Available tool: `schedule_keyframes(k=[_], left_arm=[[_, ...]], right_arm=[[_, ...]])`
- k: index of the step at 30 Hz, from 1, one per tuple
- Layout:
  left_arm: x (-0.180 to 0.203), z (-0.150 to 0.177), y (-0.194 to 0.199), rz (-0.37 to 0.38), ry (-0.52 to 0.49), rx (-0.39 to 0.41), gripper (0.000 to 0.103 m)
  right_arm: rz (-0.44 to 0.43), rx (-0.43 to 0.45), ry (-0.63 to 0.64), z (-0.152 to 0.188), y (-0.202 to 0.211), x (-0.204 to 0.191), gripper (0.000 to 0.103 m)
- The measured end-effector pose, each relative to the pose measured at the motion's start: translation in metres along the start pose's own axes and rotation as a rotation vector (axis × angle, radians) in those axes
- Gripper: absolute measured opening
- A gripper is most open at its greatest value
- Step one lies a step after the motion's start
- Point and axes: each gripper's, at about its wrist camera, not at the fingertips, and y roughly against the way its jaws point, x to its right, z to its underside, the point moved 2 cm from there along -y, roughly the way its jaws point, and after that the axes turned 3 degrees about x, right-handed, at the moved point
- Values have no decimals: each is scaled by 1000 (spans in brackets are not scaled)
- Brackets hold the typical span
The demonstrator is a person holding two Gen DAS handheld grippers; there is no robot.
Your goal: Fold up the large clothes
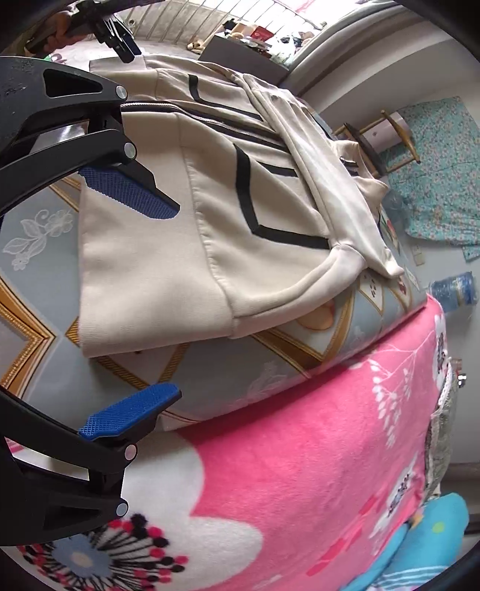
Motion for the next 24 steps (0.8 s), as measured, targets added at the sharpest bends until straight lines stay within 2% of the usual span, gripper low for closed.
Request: schedule_keyframes(k=[5,13,20,24], left_arm=[[-4,13,9,27,15,55,70],[-8,22,16,75,47,100,70],[-12,25,18,98,86,124,54],[-18,18,15,109,116,137,50]], right_arm=[[-25,2,-1,10,5,4,87],[-71,8,-23,17,9,10,87],[-81,7,5,19,7,8,86],[-94,13,6,14,4,7,83]])
